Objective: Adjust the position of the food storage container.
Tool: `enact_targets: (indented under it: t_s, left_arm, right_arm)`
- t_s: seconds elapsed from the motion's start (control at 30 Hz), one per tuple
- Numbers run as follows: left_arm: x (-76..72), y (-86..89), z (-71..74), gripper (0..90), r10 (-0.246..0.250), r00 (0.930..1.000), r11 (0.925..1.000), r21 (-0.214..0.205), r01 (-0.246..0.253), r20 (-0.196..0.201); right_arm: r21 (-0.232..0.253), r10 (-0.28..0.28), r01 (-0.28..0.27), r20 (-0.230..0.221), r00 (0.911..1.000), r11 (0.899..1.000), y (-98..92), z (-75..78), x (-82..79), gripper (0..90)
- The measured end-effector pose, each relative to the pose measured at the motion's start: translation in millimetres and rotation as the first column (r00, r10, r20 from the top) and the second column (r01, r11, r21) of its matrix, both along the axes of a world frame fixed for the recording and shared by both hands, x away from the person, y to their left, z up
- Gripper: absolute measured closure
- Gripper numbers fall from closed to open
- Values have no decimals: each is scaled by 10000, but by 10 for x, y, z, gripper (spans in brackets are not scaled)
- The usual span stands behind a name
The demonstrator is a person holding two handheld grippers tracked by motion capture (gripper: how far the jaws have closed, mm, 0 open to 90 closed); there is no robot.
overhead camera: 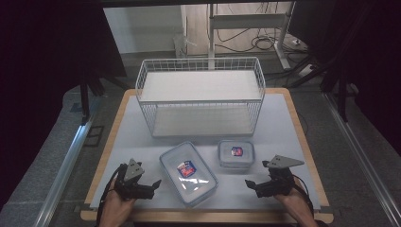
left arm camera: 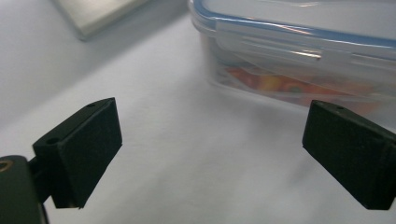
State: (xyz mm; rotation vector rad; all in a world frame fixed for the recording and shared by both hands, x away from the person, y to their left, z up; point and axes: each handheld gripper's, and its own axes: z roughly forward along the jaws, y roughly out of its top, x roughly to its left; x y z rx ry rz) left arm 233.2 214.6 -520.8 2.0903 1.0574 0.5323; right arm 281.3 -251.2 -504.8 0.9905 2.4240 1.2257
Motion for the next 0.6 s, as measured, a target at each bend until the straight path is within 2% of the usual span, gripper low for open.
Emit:
enact_targets:
  t_s: [0.03,0.13,0.2,0.4,0.6]
  left_arm:
    - [8,28,-5,57,74,10000,9996,-267,-75,-33]
    - [0,39,5,60,139,9998,9997,-190,-136,132]
    - [-10,57,21,67,299,9992,9990,-332,-289,278]
    - [-14,81,10,71,186,9997,9975,-691,-175,153]
    - [-59,71,13,70,150,9992,9984,-554,-130,368]
  right_arm:
    - [7,-48,48,-7,10000,10000,-3,-3,6,0]
    - [120,-196,197,-60,9998,9997,-15,8,30,0]
    - [135,-319,320,-112,9994,9994,-27,9,45,0]
    - [77,-429,431,-325,9986,9990,-51,-6,83,0]
    - [-61,-354,352,-327,9988,9994,-41,16,79,15]
